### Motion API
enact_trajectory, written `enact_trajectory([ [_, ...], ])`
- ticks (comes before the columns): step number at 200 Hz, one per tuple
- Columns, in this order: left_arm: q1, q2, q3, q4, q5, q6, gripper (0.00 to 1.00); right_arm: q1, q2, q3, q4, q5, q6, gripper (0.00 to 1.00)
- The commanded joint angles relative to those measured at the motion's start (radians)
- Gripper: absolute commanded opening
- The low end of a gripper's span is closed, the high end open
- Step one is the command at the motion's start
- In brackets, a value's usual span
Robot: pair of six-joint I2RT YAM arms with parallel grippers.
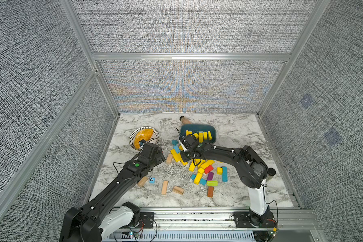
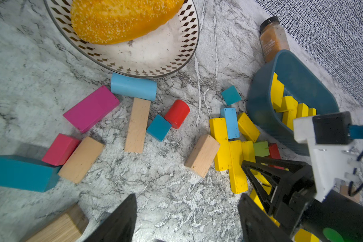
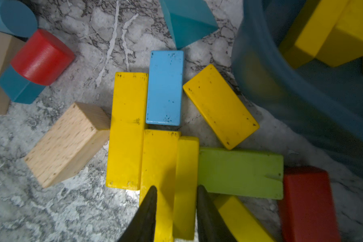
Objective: Pick out the yellow building blocks
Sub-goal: Pick up the building block from the center of the board, then place the building block in the storage box.
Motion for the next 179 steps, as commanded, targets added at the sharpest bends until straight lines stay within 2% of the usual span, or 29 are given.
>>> enact_trajectory([
  [1, 0.0, 0.001, 0.007, 0.005, -0.002, -0.005, 0.77, 0.003, 0.002, 0.008, -0.017, 0.022, -0.009, 0.29],
  [75, 0.0, -0.006, 0.014, -0.003, -0.008, -0.005, 0.77, 0.002, -0.03, -0.002, 0.0, 0.02, -0.009, 0.13],
  [130, 0.0, 0.024, 0.005, 0.004, 0.019, -0.033, 0.77, -0.015, -0.181, -0.051, 0.051, 0.012, -0.013, 0.11],
  [179, 0.0, 0.095, 0.031, 0.017, 0.084, -0.013, 0.76, -0.131, -0.259, -0.078, 0.097, -0.034, 0.005, 0.11],
])
